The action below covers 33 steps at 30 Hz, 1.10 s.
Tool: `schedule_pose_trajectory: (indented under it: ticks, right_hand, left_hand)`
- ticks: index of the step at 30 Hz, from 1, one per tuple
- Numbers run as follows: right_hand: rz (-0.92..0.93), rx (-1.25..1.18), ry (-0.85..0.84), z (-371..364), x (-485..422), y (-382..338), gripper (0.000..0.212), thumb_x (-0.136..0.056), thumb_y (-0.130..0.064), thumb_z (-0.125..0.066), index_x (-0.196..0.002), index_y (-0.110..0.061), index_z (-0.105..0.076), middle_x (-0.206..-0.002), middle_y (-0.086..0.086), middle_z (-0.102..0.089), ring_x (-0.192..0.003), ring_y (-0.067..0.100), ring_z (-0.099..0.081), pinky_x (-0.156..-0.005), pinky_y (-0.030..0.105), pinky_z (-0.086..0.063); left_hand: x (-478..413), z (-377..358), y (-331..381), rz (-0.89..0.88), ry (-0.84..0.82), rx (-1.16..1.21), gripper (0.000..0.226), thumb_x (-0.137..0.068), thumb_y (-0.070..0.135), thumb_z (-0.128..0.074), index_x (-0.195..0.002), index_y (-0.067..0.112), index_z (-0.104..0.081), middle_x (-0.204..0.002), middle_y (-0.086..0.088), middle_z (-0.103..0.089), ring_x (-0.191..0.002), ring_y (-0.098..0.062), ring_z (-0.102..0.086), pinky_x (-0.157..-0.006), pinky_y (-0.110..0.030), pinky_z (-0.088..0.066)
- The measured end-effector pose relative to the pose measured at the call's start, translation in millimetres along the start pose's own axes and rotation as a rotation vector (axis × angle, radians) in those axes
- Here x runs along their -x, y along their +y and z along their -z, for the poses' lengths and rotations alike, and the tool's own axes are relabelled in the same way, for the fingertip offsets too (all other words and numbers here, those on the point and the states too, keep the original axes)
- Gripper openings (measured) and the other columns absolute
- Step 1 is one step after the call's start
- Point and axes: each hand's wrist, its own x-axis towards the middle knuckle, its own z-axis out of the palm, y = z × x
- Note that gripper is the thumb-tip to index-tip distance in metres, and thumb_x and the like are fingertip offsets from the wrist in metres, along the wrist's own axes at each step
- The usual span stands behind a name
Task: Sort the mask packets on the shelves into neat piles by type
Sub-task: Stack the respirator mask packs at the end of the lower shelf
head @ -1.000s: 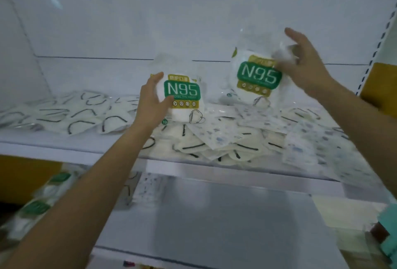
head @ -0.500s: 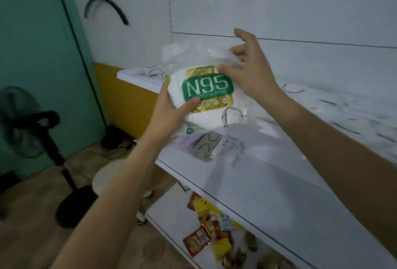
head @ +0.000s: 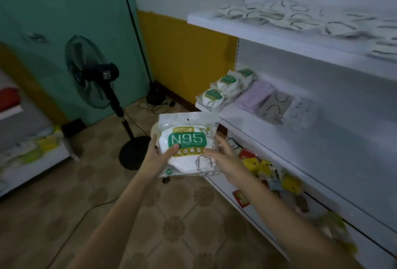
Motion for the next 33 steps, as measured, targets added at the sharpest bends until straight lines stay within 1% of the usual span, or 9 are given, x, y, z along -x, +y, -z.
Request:
schedule_pose_trajectory:
  ticks: [4, 9, 14, 16, 19, 22, 26, 30, 33]
  right_hand:
    - [0.031, -0.106, 0.200, -13.8, -16.9, 26.0, 0.059, -0.085, -0.002, -0.063, -0.136, -0.022, -0.041, -0.111, -0.005, -0.062, -0.099, 0.019, -0.065, -0.083, 0.037, -0.054]
    - [0.050, -0.160, 0.405, 3.8, -43.9, 33.9, 0.059, -0.086, 0.000, -0.060, -0.138, -0.016, -0.038, -0.128, 0.009, -0.056, -0.097, 0.018, -0.064, -0.067, 0.024, -0.057]
    - [0.117, -0.087, 0.561, 33.1, -100.5, 11.6, 0.027, -0.089, -0.008, -0.060, -0.116, -0.011, -0.053, -0.105, 0.005, -0.063, -0.080, 0.009, -0.062, -0.054, 0.012, -0.050]
    - [0.097, -0.081, 0.529, 44.8, -130.6, -4.9, 0.027, -0.088, -0.014, -0.062, -0.114, -0.013, -0.053, -0.111, 0.007, -0.064, -0.086, 0.014, -0.065, -0.063, 0.020, -0.054]
    - [0.052, -0.147, 0.434, 62.6, -175.0, -22.0, 0.054, -0.081, -0.019, -0.071, -0.129, -0.018, -0.047, -0.128, 0.004, -0.058, -0.106, 0.021, -0.063, -0.082, 0.037, -0.054]
    - [0.110, -0.130, 0.412, 73.7, -210.8, -41.1, 0.056, -0.084, -0.009, -0.065, -0.135, -0.018, -0.043, -0.129, 0.002, -0.057, -0.110, 0.022, -0.060, -0.077, 0.034, -0.056]
    - [0.157, -0.179, 0.616, 87.5, -253.8, -70.6, 0.046, -0.084, 0.000, -0.063, -0.126, -0.011, -0.046, -0.125, 0.004, -0.054, -0.108, 0.022, -0.057, -0.081, 0.033, -0.053]
    - [0.236, -0.129, 0.766, 109.2, -303.7, -101.4, 0.034, -0.086, 0.000, -0.061, -0.111, -0.016, -0.045, -0.096, -0.012, -0.053, -0.097, 0.016, -0.055, -0.083, 0.030, -0.049]
    - [0.281, -0.073, 0.866, 134.6, -355.1, -127.1, 0.039, -0.087, -0.003, -0.060, -0.122, -0.012, -0.045, -0.096, -0.010, -0.050, -0.094, 0.012, -0.053, -0.092, 0.029, -0.045]
  left_hand:
    - [-45.9, 6.9, -5.9, 0.044, -0.181, -0.135, 0.035, -0.087, 0.023, -0.063, -0.119, 0.014, -0.053, -0.113, -0.011, -0.067, -0.093, -0.020, -0.068, -0.078, -0.030, -0.057]
    - [-105.6, -14.8, -12.7, 0.200, -0.353, -0.117, 0.036, -0.087, 0.015, -0.062, -0.122, 0.018, -0.054, -0.115, -0.007, -0.066, -0.104, -0.025, -0.064, -0.092, -0.042, -0.051]
    - [-178.3, -52.6, -0.4, 0.115, -0.354, -0.082, 0.027, -0.086, 0.005, -0.062, -0.108, 0.019, -0.056, -0.099, 0.000, -0.067, -0.079, -0.007, -0.066, -0.064, -0.018, -0.054]
    - [-209.4, -67.4, 13.2, 0.072, -0.352, -0.069, 0.028, -0.087, 0.001, -0.060, -0.109, 0.016, -0.054, -0.101, -0.004, -0.065, -0.075, -0.005, -0.064, -0.059, -0.016, -0.053]
    - [-255.7, -84.5, 35.1, -0.031, -0.328, -0.106, 0.037, -0.085, -0.002, -0.061, -0.120, 0.006, -0.051, -0.111, -0.009, -0.062, -0.083, -0.012, -0.062, -0.062, -0.015, -0.054]
    - [-303.1, -100.9, 53.4, -0.075, -0.293, -0.127, 0.040, -0.083, 0.002, -0.066, -0.120, 0.006, -0.052, -0.113, -0.010, -0.060, -0.097, -0.022, -0.061, -0.072, -0.024, -0.054]
    - [-364.9, -129.2, 67.2, -0.060, -0.340, -0.176, 0.049, -0.085, 0.020, -0.068, -0.129, 0.012, -0.049, -0.120, -0.005, -0.059, -0.109, -0.024, -0.059, -0.093, -0.041, -0.050]
    - [-427.3, -164.4, 82.3, -0.017, -0.493, -0.168, 0.029, -0.093, 0.019, -0.056, -0.119, 0.019, -0.043, -0.099, 0.007, -0.055, -0.086, -0.010, -0.057, -0.069, -0.018, -0.051]
    - [-485.5, -193.1, 93.0, -0.148, -0.567, -0.238, 0.017, -0.092, 0.012, -0.055, -0.107, 0.006, -0.052, -0.100, -0.004, -0.062, -0.091, -0.021, -0.062, -0.076, -0.034, -0.051]
